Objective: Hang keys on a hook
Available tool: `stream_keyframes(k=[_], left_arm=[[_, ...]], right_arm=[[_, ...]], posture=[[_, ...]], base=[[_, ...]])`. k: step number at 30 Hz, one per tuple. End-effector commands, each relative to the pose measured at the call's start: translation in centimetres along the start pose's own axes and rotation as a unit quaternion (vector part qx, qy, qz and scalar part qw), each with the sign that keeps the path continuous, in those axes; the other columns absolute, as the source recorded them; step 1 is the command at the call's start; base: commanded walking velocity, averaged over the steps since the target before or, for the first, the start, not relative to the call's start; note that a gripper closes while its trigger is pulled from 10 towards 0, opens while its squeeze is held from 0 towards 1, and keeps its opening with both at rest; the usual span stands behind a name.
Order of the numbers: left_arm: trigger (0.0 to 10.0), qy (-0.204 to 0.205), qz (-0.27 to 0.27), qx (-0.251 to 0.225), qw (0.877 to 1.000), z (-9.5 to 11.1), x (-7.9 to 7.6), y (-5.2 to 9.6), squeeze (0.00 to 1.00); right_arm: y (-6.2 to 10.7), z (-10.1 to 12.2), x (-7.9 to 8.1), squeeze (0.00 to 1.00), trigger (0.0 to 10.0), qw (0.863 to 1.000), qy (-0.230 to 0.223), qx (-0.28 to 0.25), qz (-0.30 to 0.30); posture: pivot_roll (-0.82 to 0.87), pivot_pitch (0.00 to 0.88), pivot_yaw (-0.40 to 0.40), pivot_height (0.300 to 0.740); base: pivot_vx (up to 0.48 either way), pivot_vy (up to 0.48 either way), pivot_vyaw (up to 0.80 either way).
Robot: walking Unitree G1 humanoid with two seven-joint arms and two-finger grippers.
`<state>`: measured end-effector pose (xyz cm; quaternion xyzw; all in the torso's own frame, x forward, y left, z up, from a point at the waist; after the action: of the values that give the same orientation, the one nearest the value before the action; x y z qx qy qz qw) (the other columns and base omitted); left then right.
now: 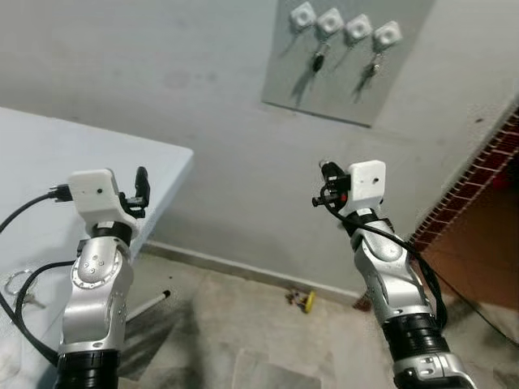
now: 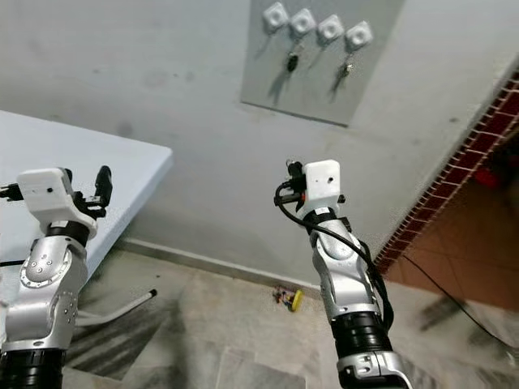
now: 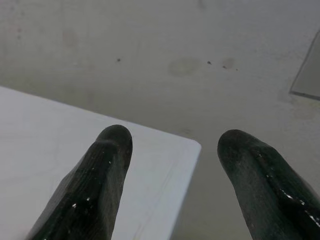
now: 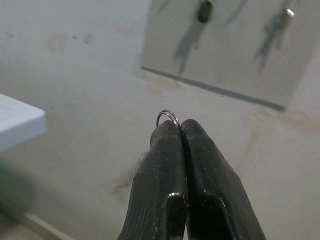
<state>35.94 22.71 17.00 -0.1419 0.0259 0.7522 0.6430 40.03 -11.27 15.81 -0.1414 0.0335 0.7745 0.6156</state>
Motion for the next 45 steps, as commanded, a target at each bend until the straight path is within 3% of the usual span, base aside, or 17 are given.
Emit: stream_keyframes(k=[1,12,14,23,34,45], left_arm=[[10.0,0.002,-0.012,0.002,1.0,-0.2,-1.0,0.0,0.0],[10.0,0.003,-0.011,0.004,1.0,-0.4,-0.9,0.0,0.0],[10.0,0.006,-0.013,0.009,1.0,-0.5,-1.0,0.0,0.0],[10.0,0.011,-0.018,0.017,1.0,-0.7,-1.1,0.0,0.0],[10.0,0.008,-0.032,0.027,0.999,-1.1,-1.6,0.5,0.0],[10.0,0.011,-0.044,0.043,0.998,-1.1,-1.5,0.7,0.0]], right_arm=[[0.0,0.4,-1.0,0.0,10.0,1.0,0.008,-0.004,-0.01],[-0.1,0.5,-1.0,0.0,10.0,1.0,0.007,-0.008,-0.008],[-0.1,0.5,-0.8,0.0,10.0,0.999,-0.033,-0.005,-0.005],[-0.1,-0.3,-1.5,0.0,10.0,0.998,-0.058,0.02,-0.032],[0.7,-1.6,-2.4,0.0,10.0,0.996,-0.055,0.044,-0.048],[1.6,-2.0,-1.9,0.0,10.0,0.994,-0.076,0.048,-0.054]], posture=[[-0.08,0.0,-0.08,0.74],[-0.07,0.0,-0.085,0.74],[-0.07,0.0,-0.085,0.74],[-0.08,0.0,-0.083,0.74],[-0.08,0.0,-0.068,0.74],[-0.09,0.0,-0.034,0.74]], base=[[0.0,0.0,-0.74],[0.0,0.0,-0.74],[0.0,0.0,0.0],[0.0,0.0,0.0],[0.0,0.0,0.0],[0.0,0.0,0.0]])
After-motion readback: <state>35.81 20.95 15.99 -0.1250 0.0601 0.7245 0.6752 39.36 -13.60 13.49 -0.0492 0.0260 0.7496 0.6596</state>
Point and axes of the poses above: a point about 5 cm out from each wrist's last joint towards the gripper, its own y axis pointing back from the gripper into the wrist, its own z axis along the axis of the wrist's last joint, x = y × z, the point moved 6 cm from there along -y, pointing out of the wrist towards the gripper, and after that the axes turned 12 degrees about y, right-handed, at the moved point
